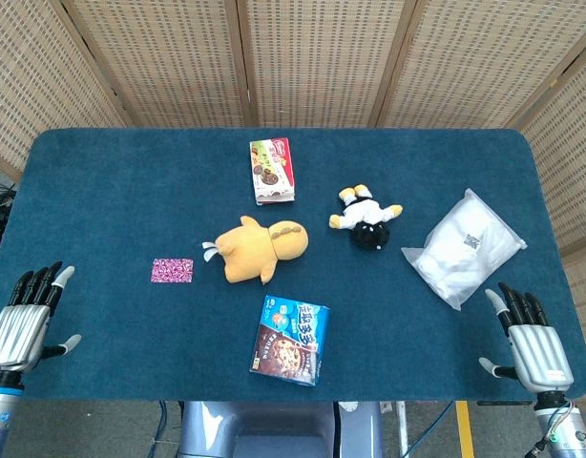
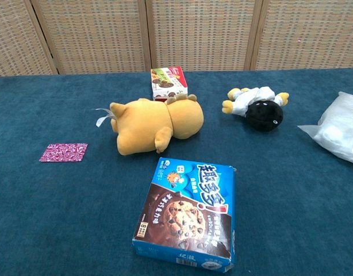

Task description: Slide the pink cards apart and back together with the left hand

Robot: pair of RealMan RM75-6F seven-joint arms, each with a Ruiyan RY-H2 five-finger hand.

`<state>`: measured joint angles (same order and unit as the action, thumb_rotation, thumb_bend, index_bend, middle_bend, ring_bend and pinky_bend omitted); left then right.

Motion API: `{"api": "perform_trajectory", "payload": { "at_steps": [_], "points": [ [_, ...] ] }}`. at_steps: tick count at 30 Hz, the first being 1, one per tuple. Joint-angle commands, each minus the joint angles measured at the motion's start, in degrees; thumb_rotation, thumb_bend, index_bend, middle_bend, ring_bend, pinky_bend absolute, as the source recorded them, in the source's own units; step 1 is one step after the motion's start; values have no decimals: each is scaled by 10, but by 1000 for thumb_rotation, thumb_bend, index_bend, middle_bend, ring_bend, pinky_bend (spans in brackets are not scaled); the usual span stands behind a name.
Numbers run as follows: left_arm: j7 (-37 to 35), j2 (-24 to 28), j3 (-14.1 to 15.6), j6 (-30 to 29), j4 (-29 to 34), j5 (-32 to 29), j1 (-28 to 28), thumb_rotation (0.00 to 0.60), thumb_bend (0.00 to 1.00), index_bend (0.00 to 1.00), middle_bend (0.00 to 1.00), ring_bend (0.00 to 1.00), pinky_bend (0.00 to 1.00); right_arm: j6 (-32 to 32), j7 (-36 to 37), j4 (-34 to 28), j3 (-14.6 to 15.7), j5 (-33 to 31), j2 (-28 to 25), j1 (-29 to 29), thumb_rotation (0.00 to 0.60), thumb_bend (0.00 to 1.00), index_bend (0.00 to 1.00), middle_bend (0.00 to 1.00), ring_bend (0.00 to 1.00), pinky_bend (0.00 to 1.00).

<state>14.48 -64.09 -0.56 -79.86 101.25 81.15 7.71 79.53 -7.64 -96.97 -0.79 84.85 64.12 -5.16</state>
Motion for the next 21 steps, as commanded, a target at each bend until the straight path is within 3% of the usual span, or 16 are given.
{"api": "perform_trajectory", "payload": {
  "at_steps": [1,21],
  "points": [
    [0,0,1,1,-1,1,0,600,125,0,0,0,0,2,-1,-1,1,2,0,1,600,0,0,0,0,0],
    [8,0,4,3,3,2,-2,600,142,0,0,0,0,6,-5,-5,4,8,-1,3,600,0,0,0,0,0]
  ]
}}
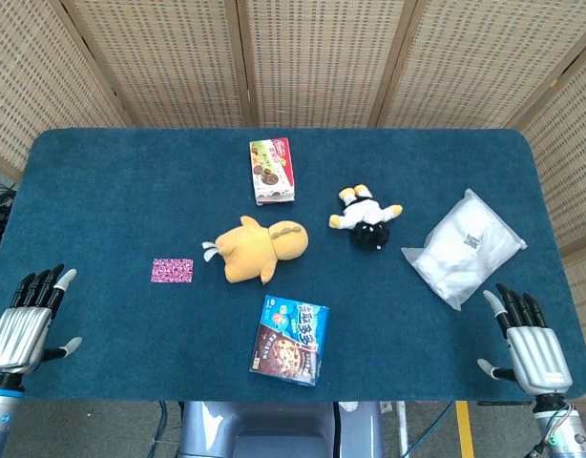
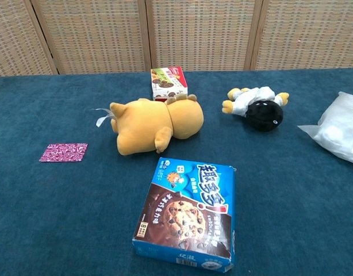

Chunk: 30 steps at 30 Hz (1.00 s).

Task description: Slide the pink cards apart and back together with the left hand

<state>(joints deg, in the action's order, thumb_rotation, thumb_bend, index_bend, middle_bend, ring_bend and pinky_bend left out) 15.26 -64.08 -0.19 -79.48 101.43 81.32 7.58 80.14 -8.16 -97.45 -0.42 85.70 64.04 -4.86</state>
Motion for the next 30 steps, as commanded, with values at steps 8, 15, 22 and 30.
{"api": "perform_trajectory", "payload": {
  "at_steps": [8,15,22,30],
  "points": [
    [2,-1,1,-1,1,1,-1,600,146,0,0,0,0,3,2,-2,0,1,-1,1,600,0,0,0,0,0],
    [13,-3,4,11,4,-4,2,600,156,0,0,0,0,1,3,-1,-1,-2,-2,1,600,0,0,0,0,0],
    [40,-9,3,35,16,-21,14,600,212,0,0,0,0,-5,5,0,-3,-8,-1,-1,600,0,0,0,0,0],
    [77,3,-21,89,45,-83,51,600,222,39,0,0,0,-8,16,1,-3,-10,-4,-2,600,0,0,0,0,0]
  ]
}}
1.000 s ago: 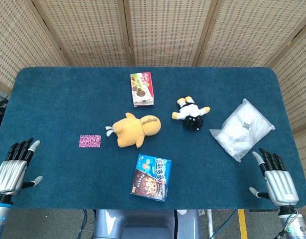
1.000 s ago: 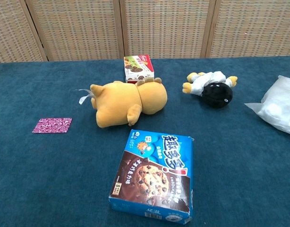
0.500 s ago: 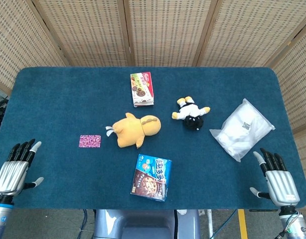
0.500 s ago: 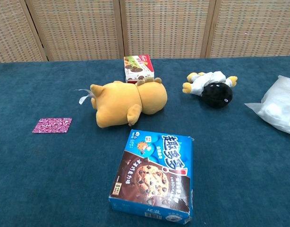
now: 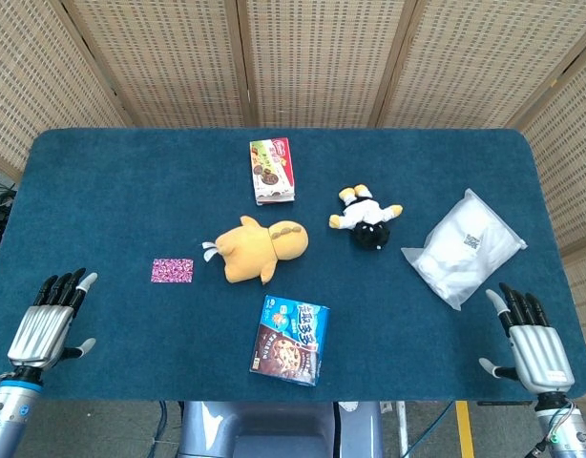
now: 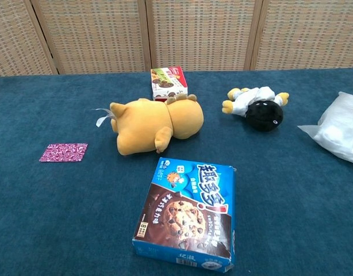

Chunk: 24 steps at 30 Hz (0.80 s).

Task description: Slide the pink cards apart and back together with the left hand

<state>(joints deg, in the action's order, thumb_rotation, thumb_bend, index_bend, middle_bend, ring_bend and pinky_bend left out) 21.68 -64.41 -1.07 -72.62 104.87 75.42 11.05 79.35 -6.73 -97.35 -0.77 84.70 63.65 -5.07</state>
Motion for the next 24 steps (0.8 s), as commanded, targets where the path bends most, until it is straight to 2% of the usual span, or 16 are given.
{"api": "perform_trajectory", "payload": {
  "at_steps": [1,11,24],
  "points": [
    [18,9,-17,27,13,-35,22,600,223,50,0,0,0,0,2,0,0,1,-1,0,600,0,0,0,0,0],
    [93,-2,-44,76,20,-131,82,600,237,161,0,0,0,0,9,0,0,1,-3,0,600,0,0,0,0,0],
    [201,-98,-50,90,-40,-241,152,600,245,163,0,0,0,-2,18,3,-1,-1,-3,-2,600,0,0,0,0,0]
  ]
}}
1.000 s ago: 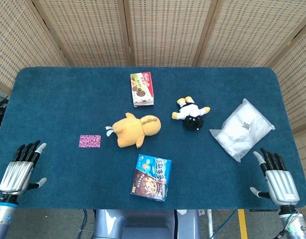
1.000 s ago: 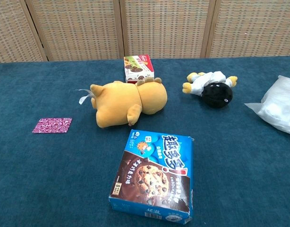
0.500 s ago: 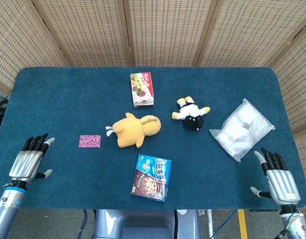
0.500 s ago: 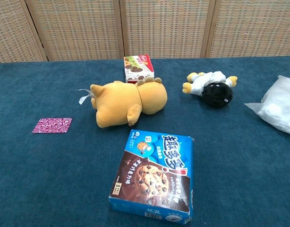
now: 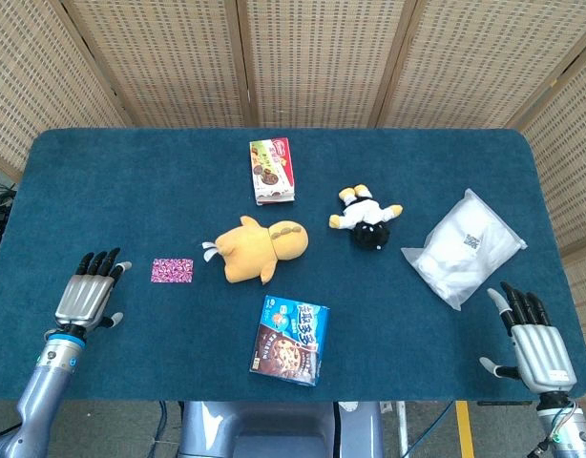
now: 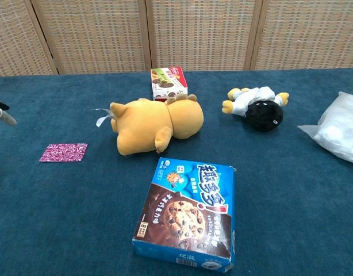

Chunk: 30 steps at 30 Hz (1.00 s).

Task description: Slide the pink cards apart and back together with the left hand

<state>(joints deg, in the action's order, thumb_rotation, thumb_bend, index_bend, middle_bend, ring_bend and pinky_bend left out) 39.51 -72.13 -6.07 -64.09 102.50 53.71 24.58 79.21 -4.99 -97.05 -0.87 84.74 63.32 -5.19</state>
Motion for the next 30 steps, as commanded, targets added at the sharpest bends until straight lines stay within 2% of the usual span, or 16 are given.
{"api": "perform_trajectory", "payload": {
  "at_steps": [1,5,9,21,30],
  "points": [
    [27,-25,0,4,-18,-30,19,600,270,151,0,0,0,-1,1,0,0,-1,0,-1,600,0,0,0,0,0],
    [46,-49,1,5,-29,-55,35,600,498,130,0,0,0,-2,5,2,-1,-1,-1,-1,600,0,0,0,0,0],
    [57,-64,5,-3,-39,-66,45,600,572,130,0,0,0,-4,8,3,-1,-1,-1,-2,600,0,0,0,0,0],
    [114,-109,11,1,-78,-132,91,600,598,130,0,0,0,-5,13,5,-1,-4,0,-2,600,0,0,0,0,0],
    [138,-148,16,-21,-88,-148,111,600,605,114,0,0,0,-6,20,7,-1,-1,-1,-3,600,0,0,0,0,0]
  ]
}}
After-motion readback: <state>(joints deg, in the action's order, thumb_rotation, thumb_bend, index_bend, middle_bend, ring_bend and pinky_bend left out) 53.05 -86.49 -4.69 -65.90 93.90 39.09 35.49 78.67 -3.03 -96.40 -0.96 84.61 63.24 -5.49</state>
